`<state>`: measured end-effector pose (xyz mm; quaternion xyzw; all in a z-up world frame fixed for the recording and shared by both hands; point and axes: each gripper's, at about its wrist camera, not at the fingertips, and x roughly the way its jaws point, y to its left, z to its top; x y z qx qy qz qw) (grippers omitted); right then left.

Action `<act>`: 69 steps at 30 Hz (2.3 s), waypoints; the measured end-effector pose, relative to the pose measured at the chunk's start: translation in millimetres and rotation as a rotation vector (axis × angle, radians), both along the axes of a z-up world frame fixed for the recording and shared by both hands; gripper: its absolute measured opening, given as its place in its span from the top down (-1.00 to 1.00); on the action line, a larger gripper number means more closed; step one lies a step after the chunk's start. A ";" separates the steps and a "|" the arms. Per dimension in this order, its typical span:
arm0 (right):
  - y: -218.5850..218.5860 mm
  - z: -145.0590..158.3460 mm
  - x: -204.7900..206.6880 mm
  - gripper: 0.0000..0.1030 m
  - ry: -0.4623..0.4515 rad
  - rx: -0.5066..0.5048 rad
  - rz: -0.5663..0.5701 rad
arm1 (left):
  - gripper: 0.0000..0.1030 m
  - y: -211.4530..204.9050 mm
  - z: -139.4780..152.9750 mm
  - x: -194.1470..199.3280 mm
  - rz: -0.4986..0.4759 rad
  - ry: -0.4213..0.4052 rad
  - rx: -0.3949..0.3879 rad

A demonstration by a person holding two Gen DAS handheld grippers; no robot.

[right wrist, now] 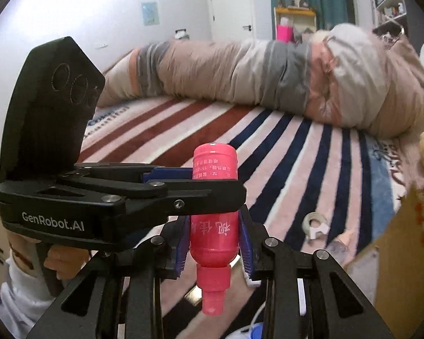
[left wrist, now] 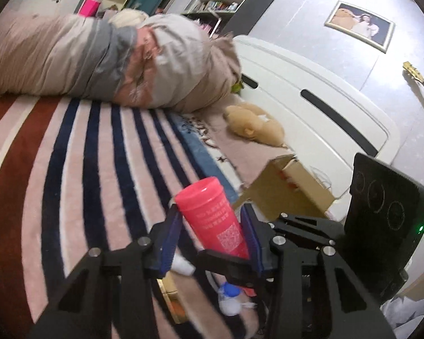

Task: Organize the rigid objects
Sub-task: 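Carry the pink bottle into the box and release it from the right gripper, then move the right gripper to the clear foundation bottle and grasp it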

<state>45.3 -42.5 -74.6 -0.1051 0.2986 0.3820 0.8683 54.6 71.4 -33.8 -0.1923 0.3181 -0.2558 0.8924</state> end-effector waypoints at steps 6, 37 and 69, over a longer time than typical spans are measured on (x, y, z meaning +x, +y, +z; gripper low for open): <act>-38.2 34.0 -23.5 0.48 -0.066 0.101 0.008 | 0.30 -40.1 51.0 -21.9 0.002 -0.090 0.070; -275.5 22.1 16.2 0.48 -0.061 0.134 -0.311 | 0.30 -303.8 51.1 73.0 -0.259 0.060 0.404; -85.7 50.2 -40.1 0.04 -0.121 -0.003 -0.096 | -0.71 -15.3 69.1 -40.9 0.244 -0.158 0.291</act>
